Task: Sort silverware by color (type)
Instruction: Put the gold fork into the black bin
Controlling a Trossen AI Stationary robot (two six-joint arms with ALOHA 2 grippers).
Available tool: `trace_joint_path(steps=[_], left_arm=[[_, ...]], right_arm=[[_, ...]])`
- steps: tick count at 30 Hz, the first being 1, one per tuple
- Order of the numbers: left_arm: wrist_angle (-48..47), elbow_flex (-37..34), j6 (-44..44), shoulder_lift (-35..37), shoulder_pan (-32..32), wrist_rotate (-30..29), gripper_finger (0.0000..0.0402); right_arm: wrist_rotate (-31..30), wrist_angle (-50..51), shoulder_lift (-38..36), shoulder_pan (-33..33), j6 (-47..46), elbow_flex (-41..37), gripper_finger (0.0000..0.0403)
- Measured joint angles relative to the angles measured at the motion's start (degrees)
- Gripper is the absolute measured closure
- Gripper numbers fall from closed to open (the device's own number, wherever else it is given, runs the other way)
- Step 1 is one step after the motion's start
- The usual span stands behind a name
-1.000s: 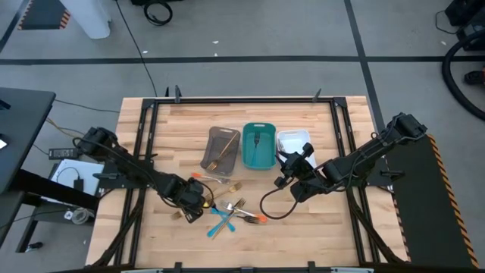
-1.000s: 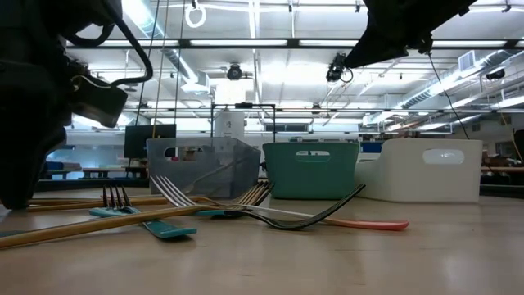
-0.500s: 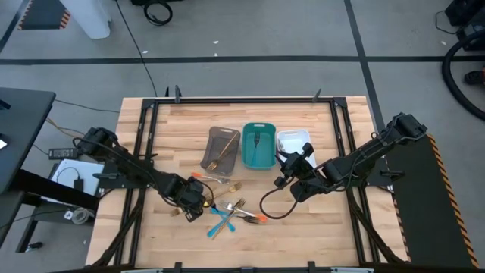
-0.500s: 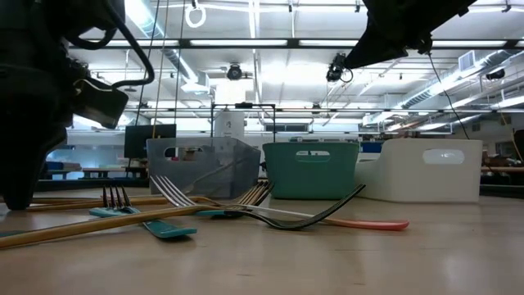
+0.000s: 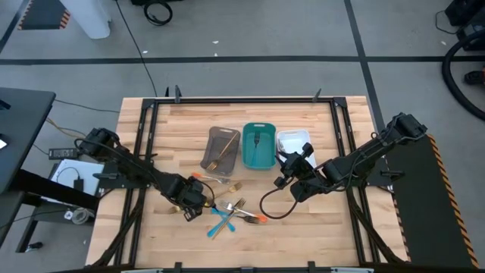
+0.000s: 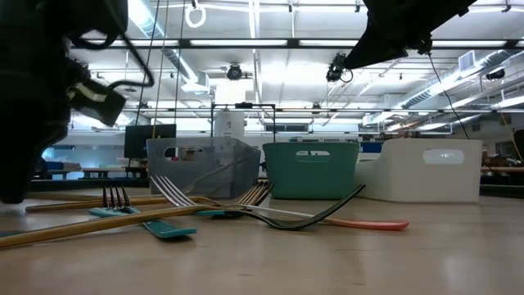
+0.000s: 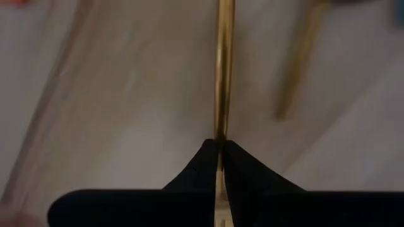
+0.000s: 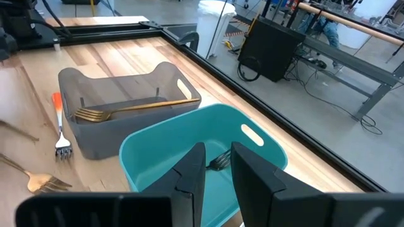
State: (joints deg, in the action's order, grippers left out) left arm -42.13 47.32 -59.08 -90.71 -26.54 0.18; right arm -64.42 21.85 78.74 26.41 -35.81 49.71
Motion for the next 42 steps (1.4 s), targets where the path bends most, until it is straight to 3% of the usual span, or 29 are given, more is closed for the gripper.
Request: trace_joint_path(steps=[16,28,42], left_arm=[[-11.4,7.7,4.7,0.2,1.4,-3.9,0.0381],[-22.2,17.3,9.8,0.3,3.9,-15.8,0.0381],[-21.4,19.8,18.7,4.4,12.5,-25.6,0.0379]], right_arm=[[0.1,-0.1,0.0,0.0,0.0,0.0,0.0320],[0.2,-0.2,0.0,0.0,0.0,0.0,0.0320],[0.5,-0.5,0.0,0.0,0.3,0.0,0.0320]])
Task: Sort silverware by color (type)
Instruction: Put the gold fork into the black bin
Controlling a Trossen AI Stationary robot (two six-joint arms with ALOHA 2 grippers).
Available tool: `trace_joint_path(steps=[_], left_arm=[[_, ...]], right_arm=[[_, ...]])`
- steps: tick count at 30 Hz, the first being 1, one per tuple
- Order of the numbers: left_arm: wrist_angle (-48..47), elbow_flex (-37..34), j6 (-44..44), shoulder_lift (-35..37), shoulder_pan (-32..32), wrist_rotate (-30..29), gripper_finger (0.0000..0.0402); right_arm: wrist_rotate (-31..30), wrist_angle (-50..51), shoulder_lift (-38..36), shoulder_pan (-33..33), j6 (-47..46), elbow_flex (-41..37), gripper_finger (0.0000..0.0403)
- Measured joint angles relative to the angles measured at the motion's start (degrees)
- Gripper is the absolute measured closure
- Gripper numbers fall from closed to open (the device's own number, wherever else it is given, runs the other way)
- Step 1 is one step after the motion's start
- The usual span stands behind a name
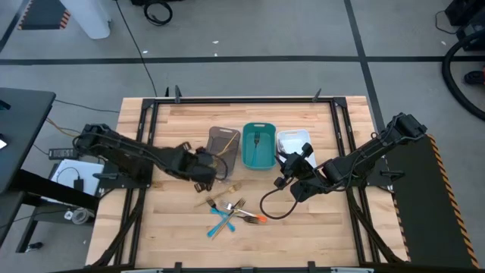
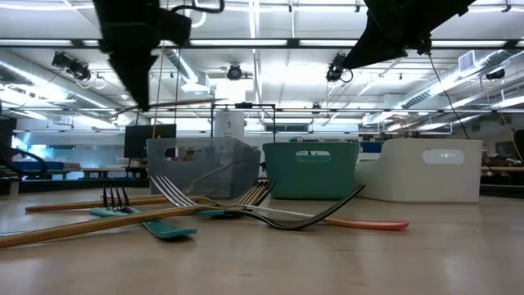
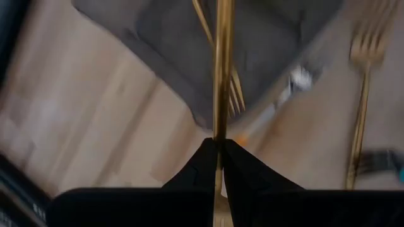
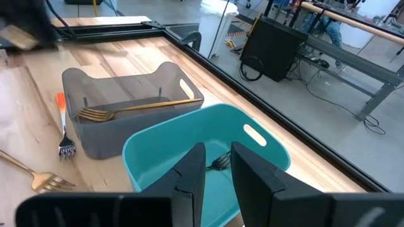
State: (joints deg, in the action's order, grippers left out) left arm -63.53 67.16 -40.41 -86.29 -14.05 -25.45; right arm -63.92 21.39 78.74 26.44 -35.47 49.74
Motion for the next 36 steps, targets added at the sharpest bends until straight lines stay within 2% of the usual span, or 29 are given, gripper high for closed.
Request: trace_joint_path(steps=[7,15,28,36], left_arm=[[8.7,0.0,6.6,3.9,4.9,-5.3,0.0378],[22.4,-0.6,14.4,3.8,9.0,-5.9,0.0377],[47.3,-15.2,17.3,4.3,13.5,-5.3,0.0377],[52.5,-21.1,15.3,4.3,15.3,-2.5,0.0377]], right_arm=[[0.1,-1.0,0.0,0.0,0.8,0.0,0.0320],[0.6,-1.3,0.0,0.0,1.2,0.0,0.0320],[0.8,-1.2,0.0,0.0,1.2,0.0,0.0320],[1.0,-1.6,0.6,0.0,1.2,0.0,0.0320]])
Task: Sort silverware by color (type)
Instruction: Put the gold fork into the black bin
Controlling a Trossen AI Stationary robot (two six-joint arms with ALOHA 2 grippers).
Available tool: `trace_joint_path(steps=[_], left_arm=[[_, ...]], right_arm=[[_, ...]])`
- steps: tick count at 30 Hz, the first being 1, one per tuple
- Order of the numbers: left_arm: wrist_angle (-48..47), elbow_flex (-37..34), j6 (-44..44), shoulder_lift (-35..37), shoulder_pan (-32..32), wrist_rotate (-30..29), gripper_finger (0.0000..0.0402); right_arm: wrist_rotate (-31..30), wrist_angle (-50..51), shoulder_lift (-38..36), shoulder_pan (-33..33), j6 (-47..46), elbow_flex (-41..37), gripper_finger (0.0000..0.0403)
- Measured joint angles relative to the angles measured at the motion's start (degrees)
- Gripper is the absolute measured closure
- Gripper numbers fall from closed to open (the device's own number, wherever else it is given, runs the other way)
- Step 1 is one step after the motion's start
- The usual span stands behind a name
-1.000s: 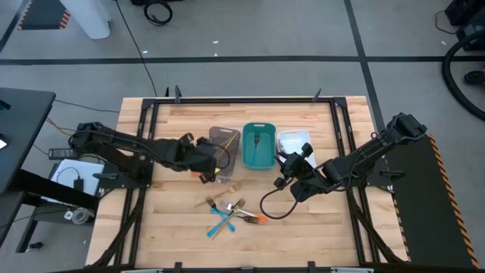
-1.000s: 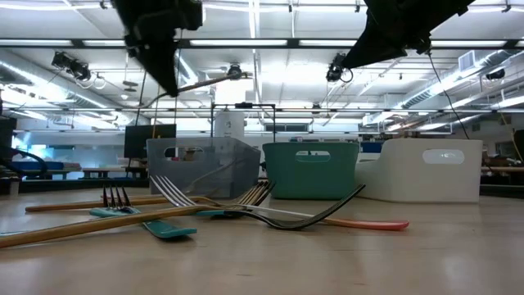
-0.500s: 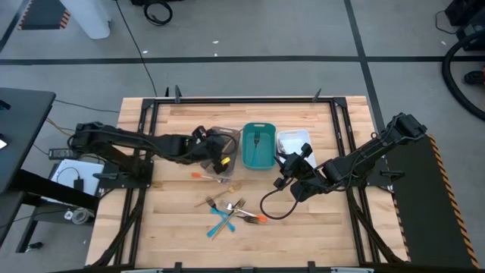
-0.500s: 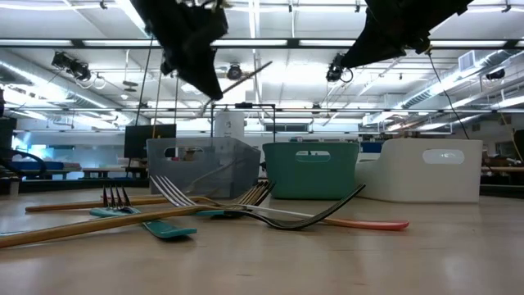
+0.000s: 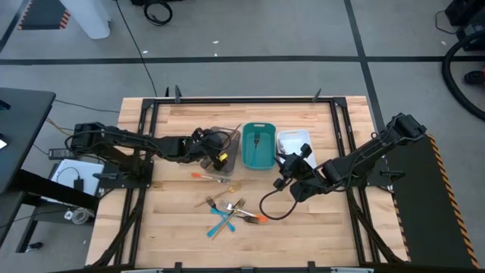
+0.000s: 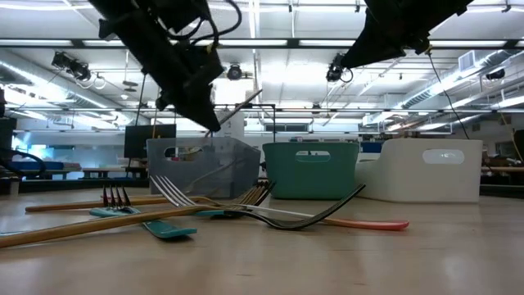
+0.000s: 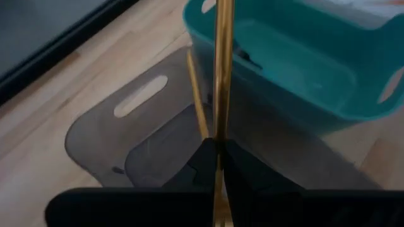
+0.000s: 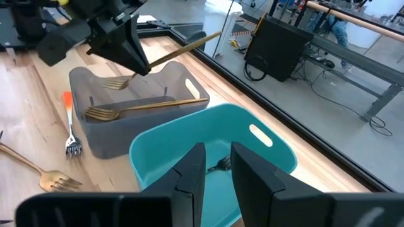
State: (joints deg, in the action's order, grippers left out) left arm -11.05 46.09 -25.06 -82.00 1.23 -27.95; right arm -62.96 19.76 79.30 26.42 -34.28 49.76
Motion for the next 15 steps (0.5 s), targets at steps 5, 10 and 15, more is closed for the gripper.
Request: trace_joint_path(steps=[5,10,15], left_arm=[[3.1,-2.6,-2.6,0.0,-0.2,0.2,0.0377],[5.2,-5.4,-5.7,0.0,-0.3,0.4,0.0377],[8.1,-7.6,-7.5,0.0,-0.9,0.9,0.0377]], right_arm=[[0.2,-0.7,2.1,-0.2,0.0,0.0,0.0320],[0.7,-1.2,3.0,-0.5,0.9,0.0,0.0320],[0.7,-2.4,3.0,-0.5,1.9,0.0,0.0320]])
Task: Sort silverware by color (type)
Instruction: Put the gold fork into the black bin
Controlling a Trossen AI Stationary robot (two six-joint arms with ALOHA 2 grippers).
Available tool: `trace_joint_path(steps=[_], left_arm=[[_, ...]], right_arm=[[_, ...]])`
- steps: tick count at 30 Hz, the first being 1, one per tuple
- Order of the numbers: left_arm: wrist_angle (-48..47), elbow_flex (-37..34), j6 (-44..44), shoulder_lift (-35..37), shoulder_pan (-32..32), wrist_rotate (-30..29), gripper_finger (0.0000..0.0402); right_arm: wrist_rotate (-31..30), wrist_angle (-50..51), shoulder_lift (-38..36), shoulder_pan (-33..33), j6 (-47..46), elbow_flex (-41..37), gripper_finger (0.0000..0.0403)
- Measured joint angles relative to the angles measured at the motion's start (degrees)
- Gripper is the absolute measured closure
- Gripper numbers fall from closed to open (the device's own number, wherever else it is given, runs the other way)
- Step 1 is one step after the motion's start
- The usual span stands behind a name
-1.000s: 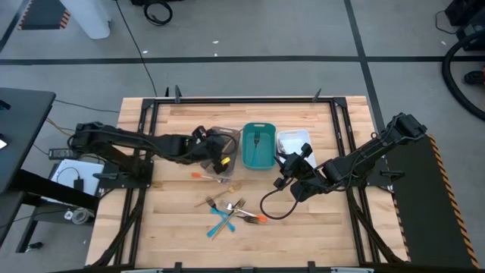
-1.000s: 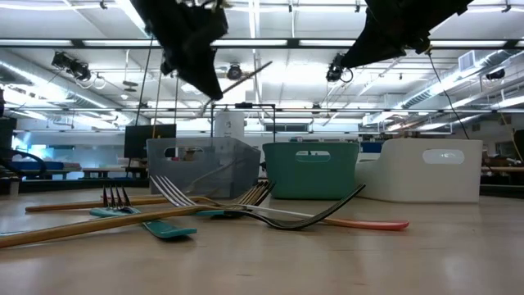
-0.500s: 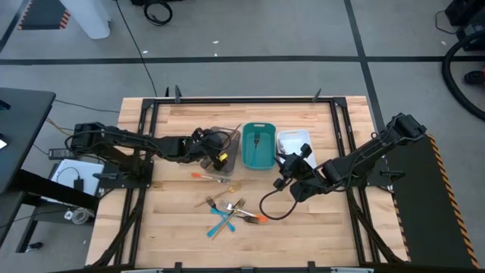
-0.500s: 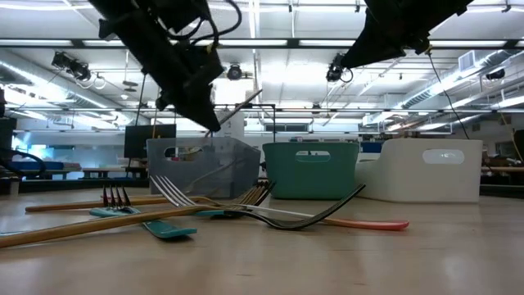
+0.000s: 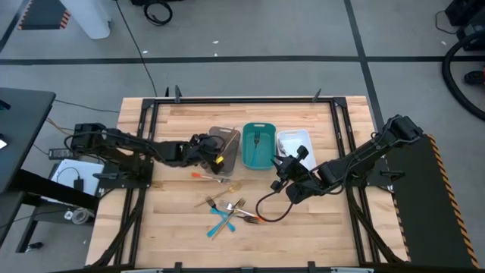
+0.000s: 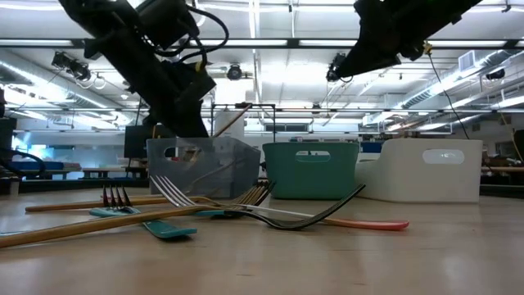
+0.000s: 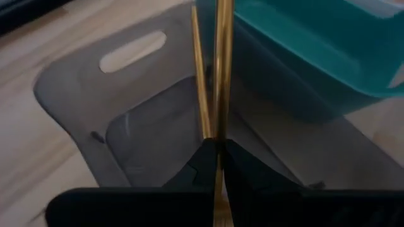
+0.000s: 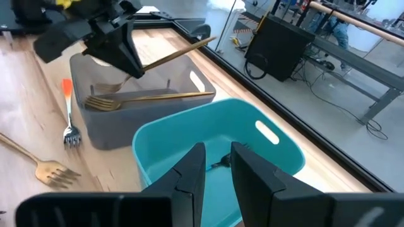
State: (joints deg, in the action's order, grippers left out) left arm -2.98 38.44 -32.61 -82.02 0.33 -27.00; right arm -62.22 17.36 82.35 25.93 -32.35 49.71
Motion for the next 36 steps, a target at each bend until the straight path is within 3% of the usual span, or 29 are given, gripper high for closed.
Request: trace_joint_path(steps=[36], left_arm=[[-0.1,-1.5,-3.1,-2.6,0.2,4.2,0.0377]], right_arm=[[0.8,-2.5,-0.1,0.0,2.5,0.0,0.0320]])
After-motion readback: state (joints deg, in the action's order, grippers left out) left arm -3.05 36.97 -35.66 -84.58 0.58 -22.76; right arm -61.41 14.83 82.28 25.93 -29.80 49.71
